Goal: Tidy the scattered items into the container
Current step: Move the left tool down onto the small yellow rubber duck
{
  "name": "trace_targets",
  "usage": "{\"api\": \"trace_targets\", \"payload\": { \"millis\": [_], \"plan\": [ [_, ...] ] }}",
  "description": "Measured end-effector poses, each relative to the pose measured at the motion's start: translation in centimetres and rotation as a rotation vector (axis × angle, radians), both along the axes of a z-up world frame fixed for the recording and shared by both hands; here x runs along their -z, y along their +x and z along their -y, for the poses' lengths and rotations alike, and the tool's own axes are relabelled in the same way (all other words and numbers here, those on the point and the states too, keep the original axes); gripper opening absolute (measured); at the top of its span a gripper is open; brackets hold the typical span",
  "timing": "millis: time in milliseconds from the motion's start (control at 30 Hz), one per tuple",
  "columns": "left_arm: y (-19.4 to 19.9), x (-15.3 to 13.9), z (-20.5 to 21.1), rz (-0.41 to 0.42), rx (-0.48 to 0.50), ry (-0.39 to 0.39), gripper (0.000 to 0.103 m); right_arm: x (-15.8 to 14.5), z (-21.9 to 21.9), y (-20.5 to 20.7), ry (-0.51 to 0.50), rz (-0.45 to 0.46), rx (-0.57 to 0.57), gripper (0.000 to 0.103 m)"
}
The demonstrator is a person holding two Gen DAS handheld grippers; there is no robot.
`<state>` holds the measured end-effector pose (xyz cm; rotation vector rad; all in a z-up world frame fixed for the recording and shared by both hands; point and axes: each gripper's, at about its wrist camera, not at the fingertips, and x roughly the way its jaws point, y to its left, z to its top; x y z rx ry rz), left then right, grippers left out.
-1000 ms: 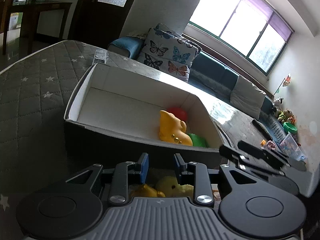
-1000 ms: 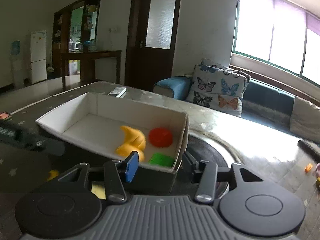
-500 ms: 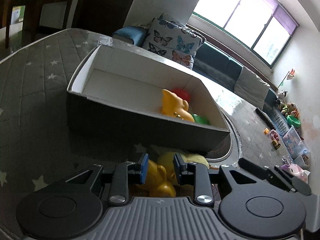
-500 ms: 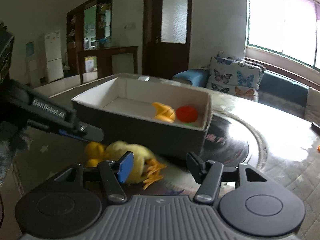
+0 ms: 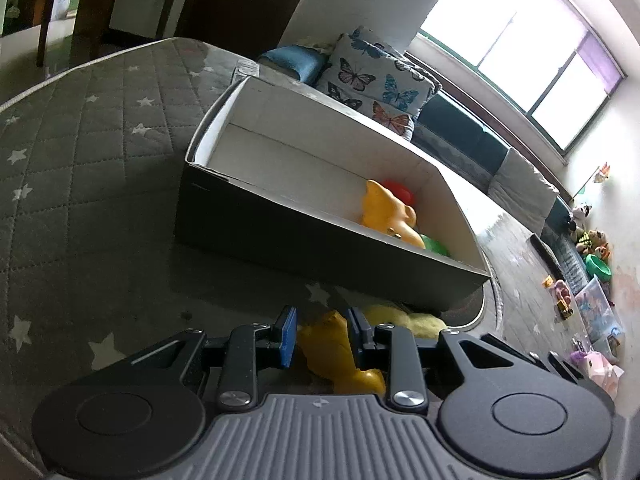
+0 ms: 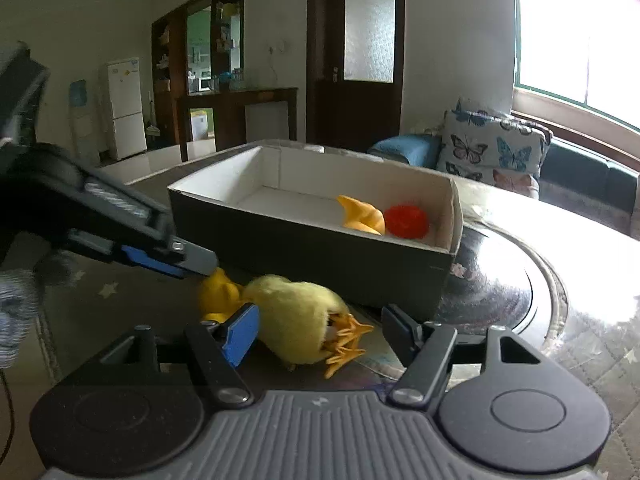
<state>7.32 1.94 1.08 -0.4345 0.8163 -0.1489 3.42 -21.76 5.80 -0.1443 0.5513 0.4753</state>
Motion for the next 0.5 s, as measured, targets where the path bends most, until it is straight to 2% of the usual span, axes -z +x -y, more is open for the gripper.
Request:
{"api": "trace_targets", "payload": {
  "millis": [233, 500],
  "plan": [
    [0.8, 0.2, -0.3, -0.010, -0.011, -0.030, 0.030, 0.0, -1.1, -2.0, 0.023, -0.012, -0.058, 0.060],
    [2.0, 0.9, -0.6, -0.041, -0.028, -0.063, 0.030, 2.0, -4.1, -2.0, -0.016, -0.065, -0.137, 0.049]
  ]
}}
